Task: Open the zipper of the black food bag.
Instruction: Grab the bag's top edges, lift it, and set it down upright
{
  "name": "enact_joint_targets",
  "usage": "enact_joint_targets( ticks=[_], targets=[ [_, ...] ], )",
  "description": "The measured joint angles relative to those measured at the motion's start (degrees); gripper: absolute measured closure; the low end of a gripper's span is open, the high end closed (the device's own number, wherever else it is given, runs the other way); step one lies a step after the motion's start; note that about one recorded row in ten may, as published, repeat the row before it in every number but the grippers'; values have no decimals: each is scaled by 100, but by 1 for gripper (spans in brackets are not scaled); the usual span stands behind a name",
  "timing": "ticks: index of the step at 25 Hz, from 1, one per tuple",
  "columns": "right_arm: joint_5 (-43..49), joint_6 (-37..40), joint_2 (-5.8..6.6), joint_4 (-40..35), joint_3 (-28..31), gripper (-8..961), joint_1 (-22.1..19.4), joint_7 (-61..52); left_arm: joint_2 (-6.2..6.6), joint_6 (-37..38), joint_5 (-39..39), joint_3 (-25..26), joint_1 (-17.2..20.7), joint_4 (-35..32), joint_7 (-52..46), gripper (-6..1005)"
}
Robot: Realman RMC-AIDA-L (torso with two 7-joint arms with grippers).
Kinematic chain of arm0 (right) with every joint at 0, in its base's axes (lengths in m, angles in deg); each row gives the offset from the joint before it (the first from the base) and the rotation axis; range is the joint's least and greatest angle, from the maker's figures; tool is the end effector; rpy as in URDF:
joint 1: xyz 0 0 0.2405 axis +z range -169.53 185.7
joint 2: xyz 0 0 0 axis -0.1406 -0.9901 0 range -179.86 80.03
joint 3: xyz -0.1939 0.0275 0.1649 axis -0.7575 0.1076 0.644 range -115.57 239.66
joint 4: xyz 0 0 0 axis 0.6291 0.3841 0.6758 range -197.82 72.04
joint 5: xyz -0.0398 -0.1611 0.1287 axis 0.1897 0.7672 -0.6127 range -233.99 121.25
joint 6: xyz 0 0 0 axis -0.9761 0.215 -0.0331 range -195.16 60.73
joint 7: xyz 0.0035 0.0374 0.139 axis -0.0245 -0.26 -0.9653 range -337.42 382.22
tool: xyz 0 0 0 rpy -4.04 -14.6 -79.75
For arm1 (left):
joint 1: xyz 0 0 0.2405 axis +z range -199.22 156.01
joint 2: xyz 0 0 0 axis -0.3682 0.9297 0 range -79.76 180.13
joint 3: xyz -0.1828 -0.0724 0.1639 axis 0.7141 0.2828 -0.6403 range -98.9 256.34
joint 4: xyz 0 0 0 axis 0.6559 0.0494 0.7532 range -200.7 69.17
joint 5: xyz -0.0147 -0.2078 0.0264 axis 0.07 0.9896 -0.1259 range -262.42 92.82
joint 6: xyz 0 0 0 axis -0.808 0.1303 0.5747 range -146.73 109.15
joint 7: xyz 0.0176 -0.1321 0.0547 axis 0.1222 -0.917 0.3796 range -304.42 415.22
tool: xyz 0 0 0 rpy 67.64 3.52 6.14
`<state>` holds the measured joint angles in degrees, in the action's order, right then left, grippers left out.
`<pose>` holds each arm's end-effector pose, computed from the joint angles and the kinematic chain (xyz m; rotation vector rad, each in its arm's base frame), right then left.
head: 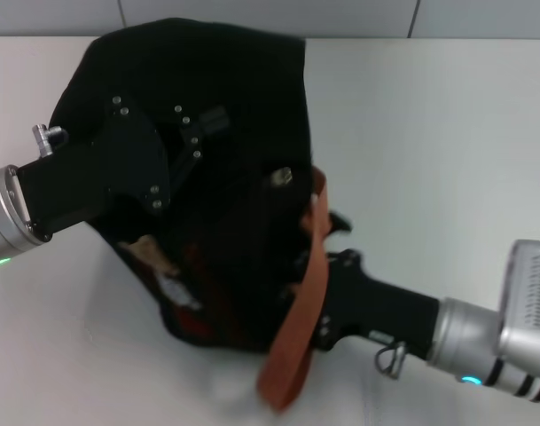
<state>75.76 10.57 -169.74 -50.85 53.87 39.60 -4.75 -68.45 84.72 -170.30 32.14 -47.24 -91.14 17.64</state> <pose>0.2392 0.2441 -0.1293 -2.6398 0.3812 1.0097 -0.2381 0.2896 0.0063 -2.3991 0.1699 -1.2008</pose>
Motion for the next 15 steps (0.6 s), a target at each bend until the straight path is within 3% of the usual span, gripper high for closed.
enact_joint_targets(
  ticks=[4, 7, 15],
  targets=[
    [249, -199, -3, 212, 42, 615, 329, -2, -1, -35, 2, -21, -43, 4, 6, 997],
    [230, -279, -5, 214, 65, 614, 348, -6, -3, -49, -1, -19, -41, 6, 6, 997],
    [212, 84, 27, -411, 742, 610, -224, -287, 11, 30, -22, 3, 123, 8, 154, 997]
  ],
)
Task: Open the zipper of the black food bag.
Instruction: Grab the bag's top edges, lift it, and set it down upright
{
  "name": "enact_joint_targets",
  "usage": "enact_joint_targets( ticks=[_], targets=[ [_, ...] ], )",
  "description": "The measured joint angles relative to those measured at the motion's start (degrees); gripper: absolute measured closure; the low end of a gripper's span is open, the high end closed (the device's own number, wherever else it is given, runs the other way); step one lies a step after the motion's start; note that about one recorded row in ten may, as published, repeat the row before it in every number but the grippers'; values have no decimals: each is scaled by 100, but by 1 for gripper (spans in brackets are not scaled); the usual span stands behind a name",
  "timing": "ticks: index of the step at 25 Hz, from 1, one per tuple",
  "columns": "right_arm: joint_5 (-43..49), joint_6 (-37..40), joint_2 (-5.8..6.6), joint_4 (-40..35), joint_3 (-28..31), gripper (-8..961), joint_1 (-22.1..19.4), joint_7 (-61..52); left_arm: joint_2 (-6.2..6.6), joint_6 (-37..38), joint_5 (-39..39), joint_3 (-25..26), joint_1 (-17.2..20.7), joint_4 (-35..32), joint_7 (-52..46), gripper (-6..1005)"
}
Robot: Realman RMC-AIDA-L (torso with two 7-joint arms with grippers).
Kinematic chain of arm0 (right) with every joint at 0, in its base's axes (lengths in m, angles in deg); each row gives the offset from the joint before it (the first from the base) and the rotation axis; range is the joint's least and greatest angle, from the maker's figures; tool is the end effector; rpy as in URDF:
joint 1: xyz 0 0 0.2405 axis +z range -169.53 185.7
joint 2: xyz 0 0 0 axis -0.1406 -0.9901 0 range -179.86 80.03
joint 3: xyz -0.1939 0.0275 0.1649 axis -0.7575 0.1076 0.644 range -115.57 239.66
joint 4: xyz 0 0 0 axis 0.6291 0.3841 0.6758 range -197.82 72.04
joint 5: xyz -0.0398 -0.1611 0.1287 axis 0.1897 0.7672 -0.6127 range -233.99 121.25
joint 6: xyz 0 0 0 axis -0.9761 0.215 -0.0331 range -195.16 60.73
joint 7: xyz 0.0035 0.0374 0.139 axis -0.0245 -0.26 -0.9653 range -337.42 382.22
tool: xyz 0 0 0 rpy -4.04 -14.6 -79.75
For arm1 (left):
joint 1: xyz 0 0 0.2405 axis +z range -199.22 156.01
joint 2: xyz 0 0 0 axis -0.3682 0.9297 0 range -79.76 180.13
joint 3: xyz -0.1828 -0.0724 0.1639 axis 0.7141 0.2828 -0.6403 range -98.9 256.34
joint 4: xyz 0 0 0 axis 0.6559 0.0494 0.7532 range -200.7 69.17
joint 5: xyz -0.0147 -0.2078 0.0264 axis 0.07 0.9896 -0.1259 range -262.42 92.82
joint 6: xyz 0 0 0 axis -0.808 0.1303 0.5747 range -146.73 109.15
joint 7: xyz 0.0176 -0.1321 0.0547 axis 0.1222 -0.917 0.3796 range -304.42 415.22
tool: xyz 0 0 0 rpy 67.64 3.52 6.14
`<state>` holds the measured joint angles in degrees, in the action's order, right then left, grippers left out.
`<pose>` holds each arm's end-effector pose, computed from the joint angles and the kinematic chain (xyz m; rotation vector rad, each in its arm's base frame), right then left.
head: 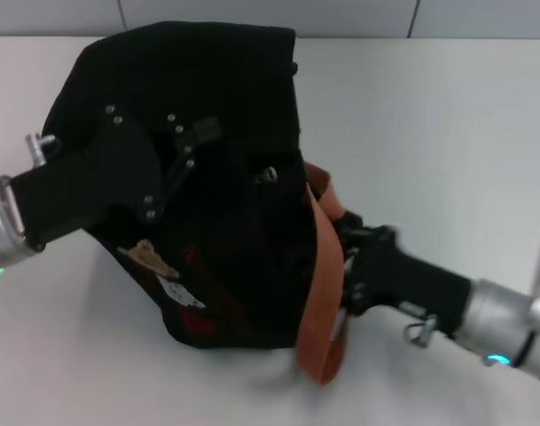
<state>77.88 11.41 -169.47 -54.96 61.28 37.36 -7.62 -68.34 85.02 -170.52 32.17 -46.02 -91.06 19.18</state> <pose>0.2578 0.2585 -0.1103 -2.5141 0.4609 0.9877 -0.2445 0.2837 0.0066 -2.3901 0.1782 -1.1813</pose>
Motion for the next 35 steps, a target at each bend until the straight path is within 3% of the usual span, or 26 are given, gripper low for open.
enact_joint_targets(
  ticks=[4, 9, 28, 33, 35],
  targets=[
    [-4, 548, 20, -370, 542, 608, -340, -19, 9, 174, -4, -23, 123, -1, 110, 996],
    [-5, 797, 23, -461, 677, 606, -383, -21, 17, 218, -35, -54, 119, -2, 67, 996],
    [216, 1351, 26, -615, 437, 597, -85, 23, 54, 762, -49, -108, 153, -45, -169, 995],
    [216, 1352, 17, -609, 382, 490, -53, 32, 102, 884, -47, -123, 138, -56, -294, 995],
    [216, 1347, 12, -591, 380, 490, -25, 38, 116, 922, -48, -134, 125, -56, -352, 994]
  ],
)
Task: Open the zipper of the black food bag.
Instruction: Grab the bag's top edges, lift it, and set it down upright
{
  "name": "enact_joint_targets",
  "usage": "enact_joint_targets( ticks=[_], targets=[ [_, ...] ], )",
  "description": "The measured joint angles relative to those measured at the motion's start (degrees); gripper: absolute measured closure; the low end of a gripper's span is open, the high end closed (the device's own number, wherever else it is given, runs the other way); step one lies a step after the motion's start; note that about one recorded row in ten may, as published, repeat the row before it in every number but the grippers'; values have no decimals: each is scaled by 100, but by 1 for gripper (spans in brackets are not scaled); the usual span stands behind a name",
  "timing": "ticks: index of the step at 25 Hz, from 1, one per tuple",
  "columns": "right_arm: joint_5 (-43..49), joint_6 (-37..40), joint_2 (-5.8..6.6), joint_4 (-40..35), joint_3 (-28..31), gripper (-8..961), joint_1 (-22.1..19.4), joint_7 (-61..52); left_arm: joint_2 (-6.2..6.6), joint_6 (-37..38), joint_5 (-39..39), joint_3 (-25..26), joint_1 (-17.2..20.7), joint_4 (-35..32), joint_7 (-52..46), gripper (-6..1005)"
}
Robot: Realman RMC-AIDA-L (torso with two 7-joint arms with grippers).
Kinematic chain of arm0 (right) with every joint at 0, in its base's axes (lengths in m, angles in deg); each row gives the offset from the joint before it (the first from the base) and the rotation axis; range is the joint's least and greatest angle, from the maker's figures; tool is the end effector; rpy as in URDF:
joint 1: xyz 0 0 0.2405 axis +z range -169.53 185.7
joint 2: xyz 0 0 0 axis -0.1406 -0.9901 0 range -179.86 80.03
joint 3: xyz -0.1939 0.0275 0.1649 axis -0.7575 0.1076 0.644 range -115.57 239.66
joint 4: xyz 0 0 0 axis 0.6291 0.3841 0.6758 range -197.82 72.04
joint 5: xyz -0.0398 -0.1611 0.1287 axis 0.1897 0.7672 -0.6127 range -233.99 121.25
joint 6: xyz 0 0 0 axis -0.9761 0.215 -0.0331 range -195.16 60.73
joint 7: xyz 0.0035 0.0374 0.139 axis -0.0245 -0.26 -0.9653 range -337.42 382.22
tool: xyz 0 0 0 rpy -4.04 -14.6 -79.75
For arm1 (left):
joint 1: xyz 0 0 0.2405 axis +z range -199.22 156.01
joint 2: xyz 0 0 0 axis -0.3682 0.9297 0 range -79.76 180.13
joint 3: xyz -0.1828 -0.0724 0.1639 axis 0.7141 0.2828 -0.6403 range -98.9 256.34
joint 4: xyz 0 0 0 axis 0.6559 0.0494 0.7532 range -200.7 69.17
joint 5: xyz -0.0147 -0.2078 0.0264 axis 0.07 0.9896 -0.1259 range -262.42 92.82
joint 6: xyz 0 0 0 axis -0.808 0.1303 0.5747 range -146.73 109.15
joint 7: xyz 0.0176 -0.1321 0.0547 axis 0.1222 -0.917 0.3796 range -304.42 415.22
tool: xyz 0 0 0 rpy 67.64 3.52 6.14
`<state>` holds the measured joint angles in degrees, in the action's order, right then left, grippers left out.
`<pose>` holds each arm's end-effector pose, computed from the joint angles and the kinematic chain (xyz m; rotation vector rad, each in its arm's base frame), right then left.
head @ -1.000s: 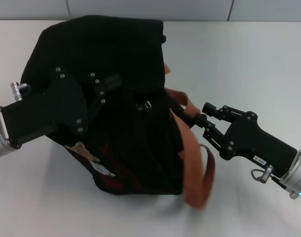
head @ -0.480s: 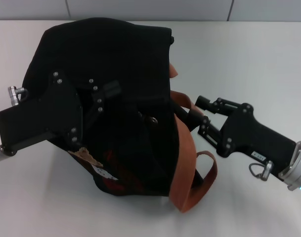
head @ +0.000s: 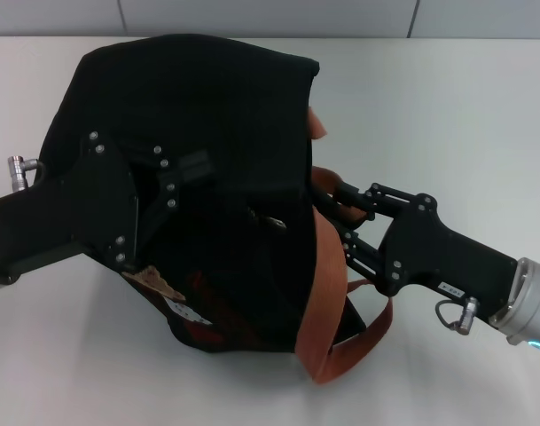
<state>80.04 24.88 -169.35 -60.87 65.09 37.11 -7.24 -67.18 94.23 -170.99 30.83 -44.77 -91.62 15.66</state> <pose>0.2515 0.2597 -0.0764 -2.4509 0.2905 1.1689 -0.2418 0.2604 0.0185 -2.4569 0.2081 -1.3427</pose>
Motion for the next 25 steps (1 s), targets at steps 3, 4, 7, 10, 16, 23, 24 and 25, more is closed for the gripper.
enact_joint_targets(
  ticks=[3, 4, 7, 10, 16, 23, 24, 25],
  targets=[
    [0, -26, -11, 29, -2, 490, 64, 5, 7, 22, -2, -57, -6, 0, -16, 994],
    [0, -11, -13, 56, -4, 490, 102, 10, 6, 23, -2, -86, -9, 0, -18, 994],
    [0, -5, -14, 79, -5, 490, 162, 13, 7, 19, -3, -128, -18, 1, -22, 994],
    [0, 19, -16, 105, -53, 489, 242, 15, 6, 6, -3, -131, -21, 1, -24, 994],
    [0, 132, -18, 150, -220, 489, 286, 24, -4, -30, -2, -134, -1, 1, -25, 993],
    [0, 141, -23, 187, -276, 491, 351, 27, -20, -43, -2, -134, 5, 1, -25, 993],
    [-1, 132, -27, 199, -266, 493, 387, 26, -24, -45, -2, -136, 10, 1, -22, 993],
    [-1, 132, -27, 199, -266, 495, 387, 26, -24, -45, -2, -136, 10, 1, -22, 993]
  ],
)
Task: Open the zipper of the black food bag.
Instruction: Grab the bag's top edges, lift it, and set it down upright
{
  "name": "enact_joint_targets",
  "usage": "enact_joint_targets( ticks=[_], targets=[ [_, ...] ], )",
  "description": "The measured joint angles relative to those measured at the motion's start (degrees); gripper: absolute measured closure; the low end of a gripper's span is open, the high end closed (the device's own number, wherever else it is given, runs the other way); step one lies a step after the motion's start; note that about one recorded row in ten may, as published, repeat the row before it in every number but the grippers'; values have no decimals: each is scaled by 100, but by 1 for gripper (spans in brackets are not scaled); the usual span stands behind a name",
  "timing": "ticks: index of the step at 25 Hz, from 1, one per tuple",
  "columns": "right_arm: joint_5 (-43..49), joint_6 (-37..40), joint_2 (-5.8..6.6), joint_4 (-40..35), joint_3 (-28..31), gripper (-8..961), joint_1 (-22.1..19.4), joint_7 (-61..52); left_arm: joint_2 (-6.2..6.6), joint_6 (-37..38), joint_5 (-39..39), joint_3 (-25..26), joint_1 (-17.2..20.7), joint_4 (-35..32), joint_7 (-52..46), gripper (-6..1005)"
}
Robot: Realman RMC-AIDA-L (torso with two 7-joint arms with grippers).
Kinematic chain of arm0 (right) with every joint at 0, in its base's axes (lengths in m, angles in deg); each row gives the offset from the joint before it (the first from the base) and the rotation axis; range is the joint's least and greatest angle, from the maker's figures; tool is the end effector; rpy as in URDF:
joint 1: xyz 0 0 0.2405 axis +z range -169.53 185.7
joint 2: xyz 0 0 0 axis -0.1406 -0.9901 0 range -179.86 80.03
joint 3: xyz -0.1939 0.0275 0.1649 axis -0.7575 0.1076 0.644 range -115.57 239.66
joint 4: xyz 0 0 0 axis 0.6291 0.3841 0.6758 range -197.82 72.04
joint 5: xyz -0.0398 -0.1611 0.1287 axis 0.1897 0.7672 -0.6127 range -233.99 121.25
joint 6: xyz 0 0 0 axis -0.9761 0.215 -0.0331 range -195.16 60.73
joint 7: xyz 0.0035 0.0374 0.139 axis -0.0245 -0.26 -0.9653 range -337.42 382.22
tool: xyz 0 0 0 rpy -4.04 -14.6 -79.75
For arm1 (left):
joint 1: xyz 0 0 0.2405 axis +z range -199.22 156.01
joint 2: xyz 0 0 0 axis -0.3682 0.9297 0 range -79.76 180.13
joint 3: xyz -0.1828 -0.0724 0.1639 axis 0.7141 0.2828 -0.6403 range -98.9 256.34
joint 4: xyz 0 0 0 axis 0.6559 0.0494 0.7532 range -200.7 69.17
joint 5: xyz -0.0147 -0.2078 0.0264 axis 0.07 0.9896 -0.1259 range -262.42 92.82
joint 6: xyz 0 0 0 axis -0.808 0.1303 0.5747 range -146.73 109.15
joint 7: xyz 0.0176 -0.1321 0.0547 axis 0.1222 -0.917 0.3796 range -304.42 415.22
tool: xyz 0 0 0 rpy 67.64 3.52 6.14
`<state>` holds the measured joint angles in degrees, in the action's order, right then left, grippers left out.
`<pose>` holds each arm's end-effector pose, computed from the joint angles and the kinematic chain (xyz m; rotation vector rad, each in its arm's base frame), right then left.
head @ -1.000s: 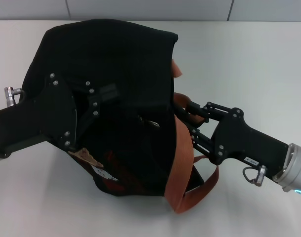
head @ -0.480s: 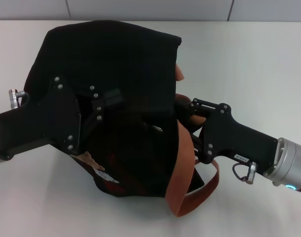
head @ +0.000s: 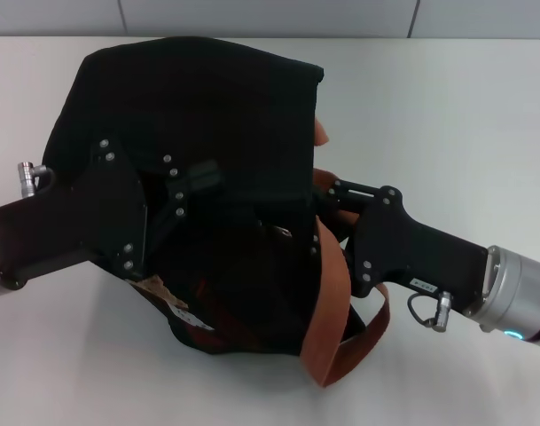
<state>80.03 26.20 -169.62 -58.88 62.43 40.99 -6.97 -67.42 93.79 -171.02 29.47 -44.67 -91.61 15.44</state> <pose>0.2248 0.2645 -0.0842 -2.5233 0.2017 1.2585 -0.2409 0.2587 0.0136 -2.4812 0.1979 -1.3429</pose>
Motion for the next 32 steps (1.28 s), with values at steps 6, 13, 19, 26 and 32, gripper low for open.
enact_joint_targets(
  ticks=[6, 13, 19, 26, 32],
  targets=[
    [-40, -75, 0, 8, 15, 561, 98, -68, -15, 0, -1, -7, 16, 0, 14, 992],
    [-53, -186, 0, 46, 23, 652, 149, -91, -27, 0, -2, -7, 25, 0, 42, 992],
    [-53, -253, 0, 59, 24, 726, 181, -142, -26, 0, -1, -6, 16, 0, 55, 991],
    [-53, -256, 0, 56, 24, 833, 182, -145, -26, 0, -1, -6, 12, 0, 58, 991],
    [-53, -256, 0, 56, 23, 907, 192, -146, -26, 0, -1, -6, -8, 0, 59, 991]
  ],
)
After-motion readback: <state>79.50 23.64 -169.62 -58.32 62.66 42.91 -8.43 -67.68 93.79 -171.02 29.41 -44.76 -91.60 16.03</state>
